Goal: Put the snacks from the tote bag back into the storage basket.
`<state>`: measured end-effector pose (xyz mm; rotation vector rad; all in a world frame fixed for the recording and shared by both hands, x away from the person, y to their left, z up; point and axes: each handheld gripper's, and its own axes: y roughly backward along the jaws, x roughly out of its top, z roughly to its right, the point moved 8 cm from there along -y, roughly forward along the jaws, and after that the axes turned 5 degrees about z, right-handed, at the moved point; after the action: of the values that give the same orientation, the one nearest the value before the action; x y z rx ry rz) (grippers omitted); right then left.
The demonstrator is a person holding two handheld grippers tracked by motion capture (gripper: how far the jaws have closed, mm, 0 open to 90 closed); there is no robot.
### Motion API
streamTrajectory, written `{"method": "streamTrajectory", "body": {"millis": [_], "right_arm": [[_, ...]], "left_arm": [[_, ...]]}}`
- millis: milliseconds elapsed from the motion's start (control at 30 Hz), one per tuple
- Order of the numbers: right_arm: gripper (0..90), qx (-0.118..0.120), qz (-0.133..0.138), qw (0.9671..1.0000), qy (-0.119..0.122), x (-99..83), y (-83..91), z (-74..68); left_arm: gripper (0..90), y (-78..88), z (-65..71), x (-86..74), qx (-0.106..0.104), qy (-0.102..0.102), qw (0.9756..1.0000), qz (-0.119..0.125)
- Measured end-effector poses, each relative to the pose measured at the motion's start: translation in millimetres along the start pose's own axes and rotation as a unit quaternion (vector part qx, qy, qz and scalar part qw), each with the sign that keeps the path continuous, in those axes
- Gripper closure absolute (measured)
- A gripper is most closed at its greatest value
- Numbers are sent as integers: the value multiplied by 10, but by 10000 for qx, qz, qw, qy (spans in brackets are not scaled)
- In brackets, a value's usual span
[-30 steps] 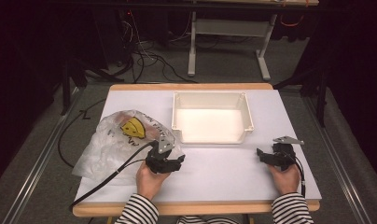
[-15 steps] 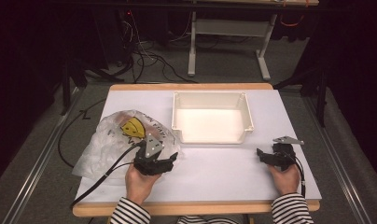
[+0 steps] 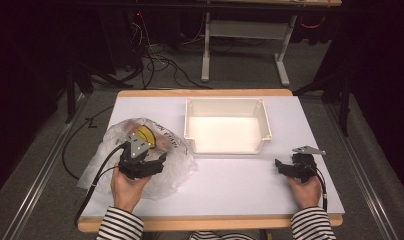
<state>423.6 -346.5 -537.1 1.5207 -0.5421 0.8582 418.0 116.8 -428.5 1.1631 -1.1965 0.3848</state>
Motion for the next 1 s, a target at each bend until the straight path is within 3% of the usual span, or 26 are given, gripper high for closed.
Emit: {"method": "streamTrajectory", "body": {"millis": [167,300,400,500,733,1000], "right_arm": [[241,4,-14,10000,-22,0,1,0],[241,-1,-17,10000,-18,0,1,-1],[241,2,-21,10000,-24,0,1,-1],[241,1,-21,10000,-23,0,1,-1],[241,4,-31,10000,-5,2,1,-1],[238,25,-41,10000,-17,6,2,-2]], "left_arm": [[244,-81,-260,-149,223,235,9994,-143],[237,-98,-340,-221,329,221,9989,-252],[230,-130,-443,-338,354,387,9981,-308],[222,-154,-478,-403,361,456,9977,-344],[199,-278,-550,-650,270,671,9948,-721],[182,-407,-607,-838,317,712,9908,-1107]]}}
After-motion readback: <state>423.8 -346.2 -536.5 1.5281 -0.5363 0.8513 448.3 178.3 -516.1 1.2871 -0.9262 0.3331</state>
